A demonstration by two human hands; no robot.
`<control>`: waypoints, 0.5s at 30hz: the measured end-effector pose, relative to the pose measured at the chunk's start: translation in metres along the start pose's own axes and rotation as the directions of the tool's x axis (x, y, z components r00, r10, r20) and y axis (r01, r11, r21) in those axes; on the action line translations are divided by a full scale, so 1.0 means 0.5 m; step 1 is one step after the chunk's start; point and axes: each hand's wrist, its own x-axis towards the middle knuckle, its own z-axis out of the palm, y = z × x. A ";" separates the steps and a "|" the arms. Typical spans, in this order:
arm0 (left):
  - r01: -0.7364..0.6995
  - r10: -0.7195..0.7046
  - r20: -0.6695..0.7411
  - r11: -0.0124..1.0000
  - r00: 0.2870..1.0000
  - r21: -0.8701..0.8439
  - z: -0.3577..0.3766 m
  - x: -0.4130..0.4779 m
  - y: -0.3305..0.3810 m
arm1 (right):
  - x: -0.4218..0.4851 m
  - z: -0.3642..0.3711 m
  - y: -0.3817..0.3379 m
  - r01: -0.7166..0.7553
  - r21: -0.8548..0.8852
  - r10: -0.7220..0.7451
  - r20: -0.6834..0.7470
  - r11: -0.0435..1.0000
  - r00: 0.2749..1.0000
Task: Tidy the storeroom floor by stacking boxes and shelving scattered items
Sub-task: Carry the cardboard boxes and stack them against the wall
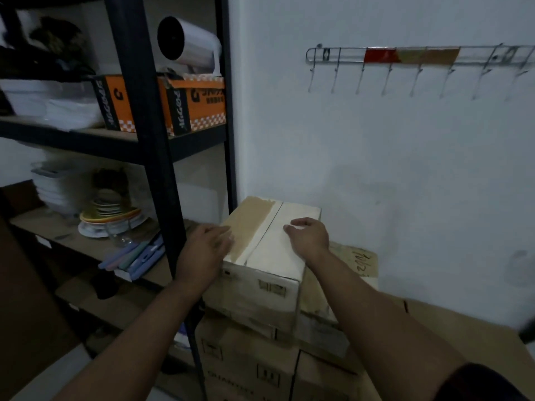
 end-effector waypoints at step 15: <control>-0.234 0.074 0.305 0.817 0.949 0.528 0.008 0.116 -0.022 | 0.154 0.093 -0.009 -0.007 -0.076 0.008 0.005 0.997 1.000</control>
